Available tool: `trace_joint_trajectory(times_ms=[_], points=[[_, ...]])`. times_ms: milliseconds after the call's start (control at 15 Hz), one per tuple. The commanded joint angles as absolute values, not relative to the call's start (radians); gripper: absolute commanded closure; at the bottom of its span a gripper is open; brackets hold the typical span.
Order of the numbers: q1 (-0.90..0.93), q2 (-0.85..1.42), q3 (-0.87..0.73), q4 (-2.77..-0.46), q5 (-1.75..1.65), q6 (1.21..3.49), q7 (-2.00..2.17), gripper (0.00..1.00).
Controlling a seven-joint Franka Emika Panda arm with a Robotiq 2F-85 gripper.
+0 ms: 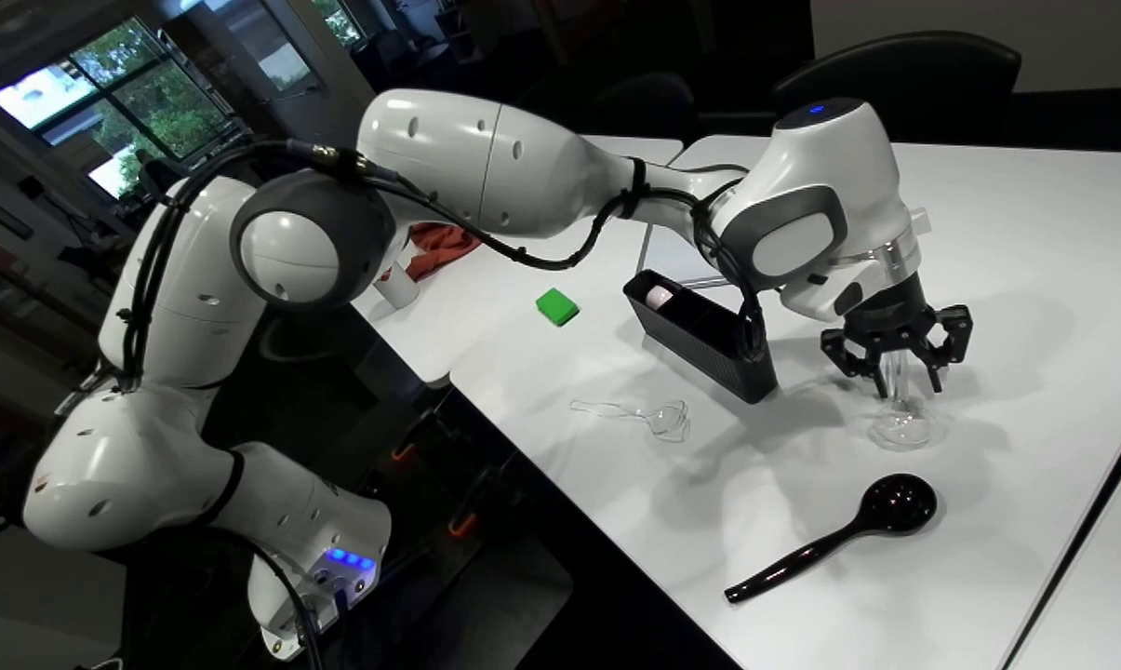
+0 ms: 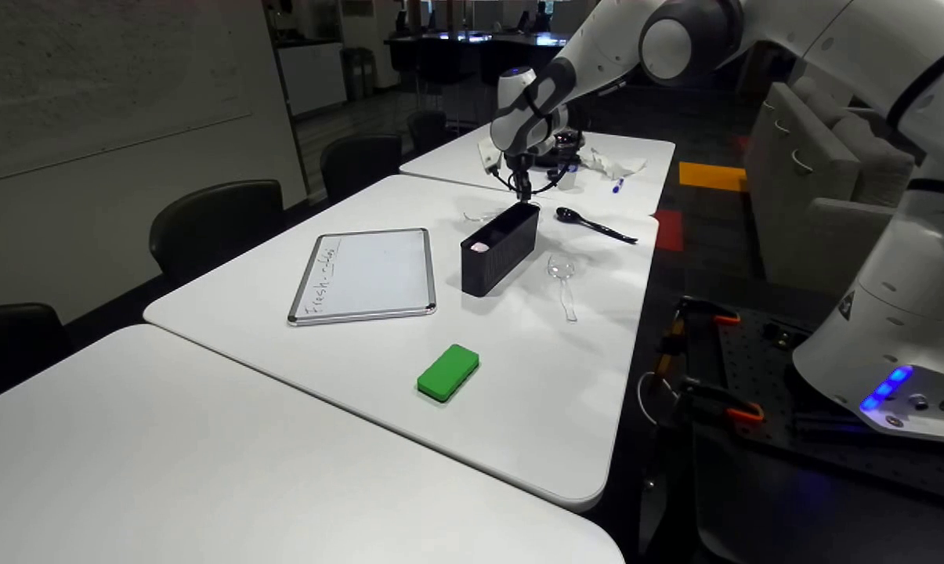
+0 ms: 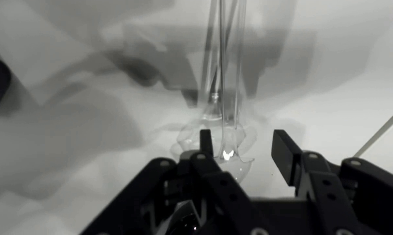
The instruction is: Remove the transparent object from the black thing and put it on the table
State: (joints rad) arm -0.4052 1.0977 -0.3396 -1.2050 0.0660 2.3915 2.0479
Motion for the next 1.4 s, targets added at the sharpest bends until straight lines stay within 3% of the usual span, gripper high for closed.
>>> trace_joint_trajectory(times_ms=[0, 133, 200, 733, 1333], points=[[-0.363, 1.001, -0.380, -1.286, 0.038, 2.420, 2.061, 0.16], [-0.331, 0.919, -0.414, -1.365, 0.002, 2.461, 2.028, 0.02], [-0.313, 0.871, -0.431, -1.408, -0.020, 2.476, 2.017, 0.00], [-0.149, 0.539, -0.573, -1.690, -0.253, 2.481, 1.934, 0.00], [-0.146, 0.272, -0.529, -1.902, -0.412, 2.512, 1.851, 0.00]])
